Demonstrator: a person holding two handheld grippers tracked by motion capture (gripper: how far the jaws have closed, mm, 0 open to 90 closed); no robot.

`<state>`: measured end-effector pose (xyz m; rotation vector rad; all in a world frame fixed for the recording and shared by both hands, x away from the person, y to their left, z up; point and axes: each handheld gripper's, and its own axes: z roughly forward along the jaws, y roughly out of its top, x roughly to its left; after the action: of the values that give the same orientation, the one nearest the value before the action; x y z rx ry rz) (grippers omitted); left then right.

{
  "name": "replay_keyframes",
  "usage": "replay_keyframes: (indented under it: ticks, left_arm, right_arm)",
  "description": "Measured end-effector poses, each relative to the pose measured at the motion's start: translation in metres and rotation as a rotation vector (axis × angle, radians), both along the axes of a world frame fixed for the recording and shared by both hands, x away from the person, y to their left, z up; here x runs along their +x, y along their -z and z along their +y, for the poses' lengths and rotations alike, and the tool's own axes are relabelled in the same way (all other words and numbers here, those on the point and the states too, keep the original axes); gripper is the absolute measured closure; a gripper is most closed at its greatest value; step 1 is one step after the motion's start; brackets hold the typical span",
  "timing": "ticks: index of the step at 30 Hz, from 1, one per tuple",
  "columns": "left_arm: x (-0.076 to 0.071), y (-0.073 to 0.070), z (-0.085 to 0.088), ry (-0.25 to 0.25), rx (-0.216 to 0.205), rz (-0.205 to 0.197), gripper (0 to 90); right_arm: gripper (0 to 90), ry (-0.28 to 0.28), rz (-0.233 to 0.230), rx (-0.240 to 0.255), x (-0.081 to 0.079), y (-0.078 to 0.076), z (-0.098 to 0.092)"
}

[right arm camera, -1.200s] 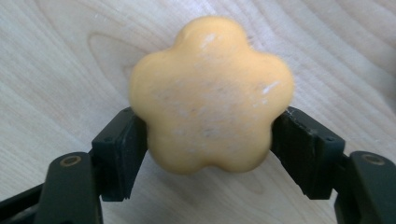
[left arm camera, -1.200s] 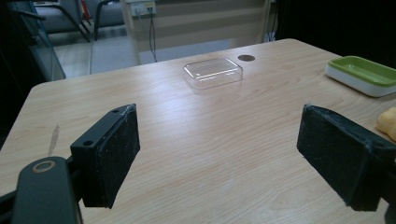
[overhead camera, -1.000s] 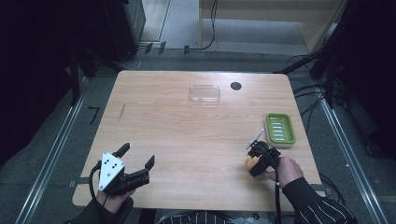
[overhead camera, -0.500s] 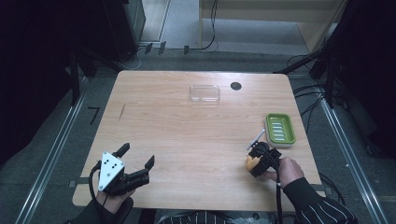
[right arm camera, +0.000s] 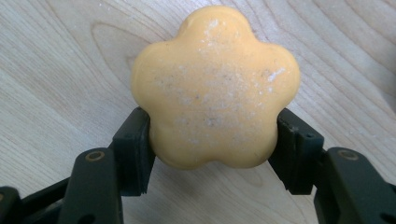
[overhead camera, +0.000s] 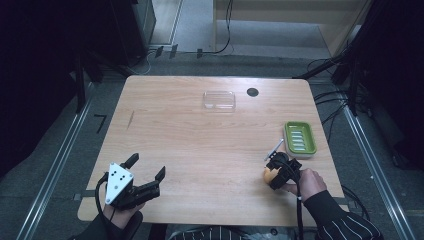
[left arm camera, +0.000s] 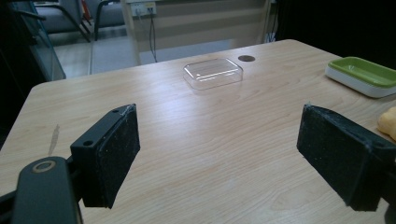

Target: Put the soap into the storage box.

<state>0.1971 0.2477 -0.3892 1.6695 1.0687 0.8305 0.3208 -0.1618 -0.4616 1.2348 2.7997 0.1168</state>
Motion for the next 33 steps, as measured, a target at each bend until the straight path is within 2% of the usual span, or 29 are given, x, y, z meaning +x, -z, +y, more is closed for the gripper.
replay_keyframes:
  ticks: [20,33]
  left_arm:
    - [0.000,0.000,0.000,-0.001,0.002,0.001,13.7]
    - [0.000,0.000,0.000,-0.001,0.001,0.001,13.7]
  right_arm:
    - [39.8,0.019,-0.043,0.016,0.000,-0.011,-0.012]
    - [39.8,0.065,-0.076,0.014,0.008,-0.019,-0.026]
